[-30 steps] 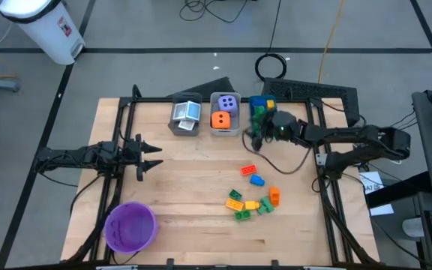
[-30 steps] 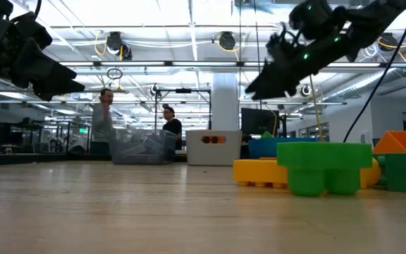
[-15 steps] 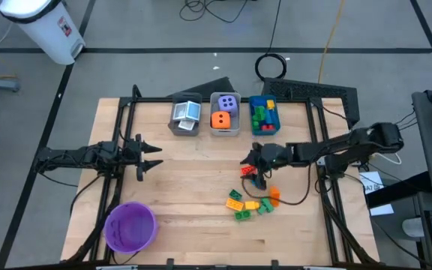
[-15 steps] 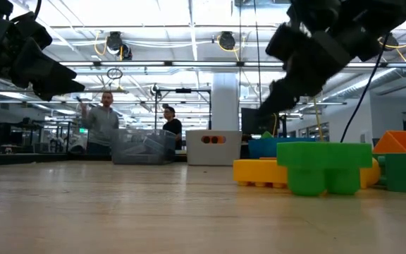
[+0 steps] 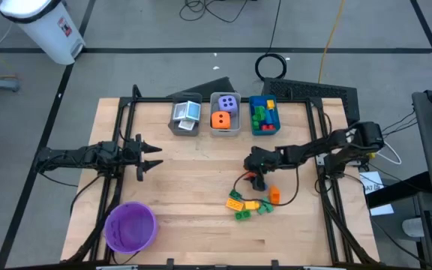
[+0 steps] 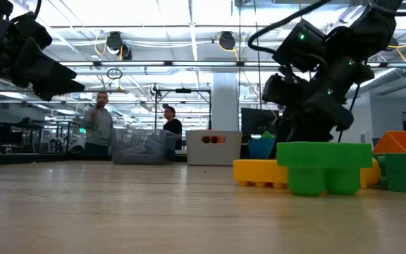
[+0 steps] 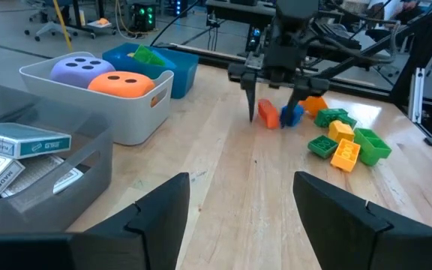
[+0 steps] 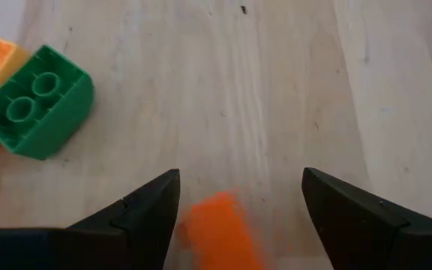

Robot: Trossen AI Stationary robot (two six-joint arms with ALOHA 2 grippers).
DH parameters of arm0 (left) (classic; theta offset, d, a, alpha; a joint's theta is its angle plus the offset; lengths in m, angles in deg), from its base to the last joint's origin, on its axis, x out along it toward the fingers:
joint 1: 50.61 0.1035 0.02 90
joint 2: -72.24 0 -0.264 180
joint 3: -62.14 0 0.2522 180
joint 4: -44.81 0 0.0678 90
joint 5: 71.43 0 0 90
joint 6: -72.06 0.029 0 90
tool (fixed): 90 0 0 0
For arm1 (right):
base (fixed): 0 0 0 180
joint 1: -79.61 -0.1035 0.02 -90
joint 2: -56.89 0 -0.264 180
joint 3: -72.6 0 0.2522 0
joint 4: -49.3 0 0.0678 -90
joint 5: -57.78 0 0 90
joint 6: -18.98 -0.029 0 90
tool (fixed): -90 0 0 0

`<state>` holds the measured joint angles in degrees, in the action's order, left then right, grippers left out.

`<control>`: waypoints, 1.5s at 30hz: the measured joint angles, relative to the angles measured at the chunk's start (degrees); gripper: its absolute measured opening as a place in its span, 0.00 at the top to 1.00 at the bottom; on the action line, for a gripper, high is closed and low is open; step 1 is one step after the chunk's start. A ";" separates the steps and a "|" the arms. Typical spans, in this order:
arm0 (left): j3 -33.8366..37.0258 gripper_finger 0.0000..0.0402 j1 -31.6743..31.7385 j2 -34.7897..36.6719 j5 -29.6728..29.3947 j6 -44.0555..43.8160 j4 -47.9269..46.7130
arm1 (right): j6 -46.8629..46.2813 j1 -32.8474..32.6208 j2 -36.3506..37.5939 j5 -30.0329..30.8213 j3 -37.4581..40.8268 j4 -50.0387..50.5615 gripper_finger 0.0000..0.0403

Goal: Pick & Place Toys
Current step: Put the orange game piece into the blue bin

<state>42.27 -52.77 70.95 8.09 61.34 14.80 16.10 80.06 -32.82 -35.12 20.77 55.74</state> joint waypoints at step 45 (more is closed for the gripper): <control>-0.02 0.39 0.00 0.02 0.00 0.00 0.02 | -6.75 -0.18 6.68 1.47 0.05 20.23 0.46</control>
<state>42.25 -52.77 70.96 8.09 61.34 14.82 9.35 79.88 -26.13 -33.65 20.82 75.97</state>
